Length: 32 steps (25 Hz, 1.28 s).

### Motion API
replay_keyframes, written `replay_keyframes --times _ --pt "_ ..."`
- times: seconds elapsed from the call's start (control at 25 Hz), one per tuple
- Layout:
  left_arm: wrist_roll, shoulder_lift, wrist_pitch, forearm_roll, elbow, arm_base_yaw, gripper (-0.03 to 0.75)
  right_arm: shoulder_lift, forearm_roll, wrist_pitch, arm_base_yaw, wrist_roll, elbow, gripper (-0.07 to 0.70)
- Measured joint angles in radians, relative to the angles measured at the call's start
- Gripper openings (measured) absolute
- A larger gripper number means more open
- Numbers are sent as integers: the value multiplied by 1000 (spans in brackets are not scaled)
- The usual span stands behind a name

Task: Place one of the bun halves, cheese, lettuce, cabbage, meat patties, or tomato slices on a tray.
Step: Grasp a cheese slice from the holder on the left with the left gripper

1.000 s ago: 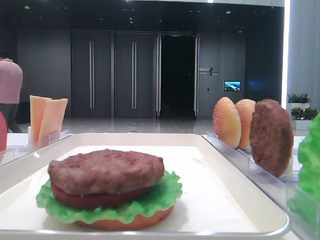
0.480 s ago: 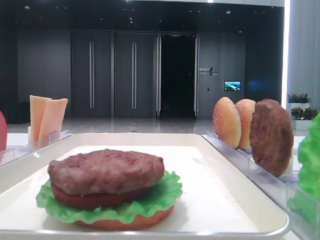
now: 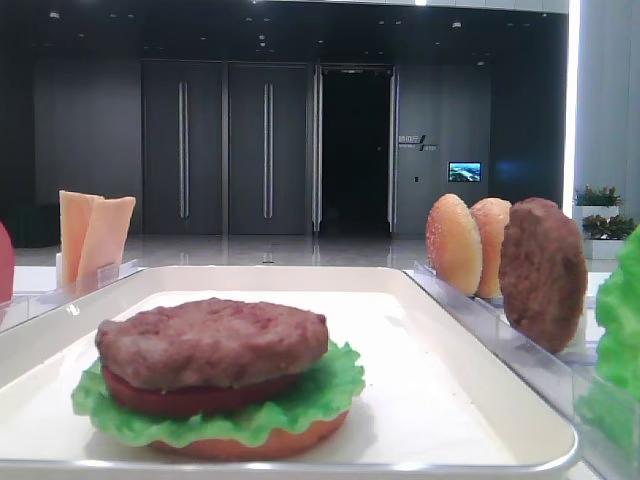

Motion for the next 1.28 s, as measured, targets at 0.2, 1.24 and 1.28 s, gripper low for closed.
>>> replay_keyframes --times 0.2,1.24,1.28 --pt "-1 122 -10 0 -53 0 661 0 0 0 0 0 0 461" --pt "-17 729 -80 -30 -348 0 630 0 0 0 0 0 0 461" --pt "-17 741 -83 -31 -354 0 629 0 0 0 0 0 0 461"
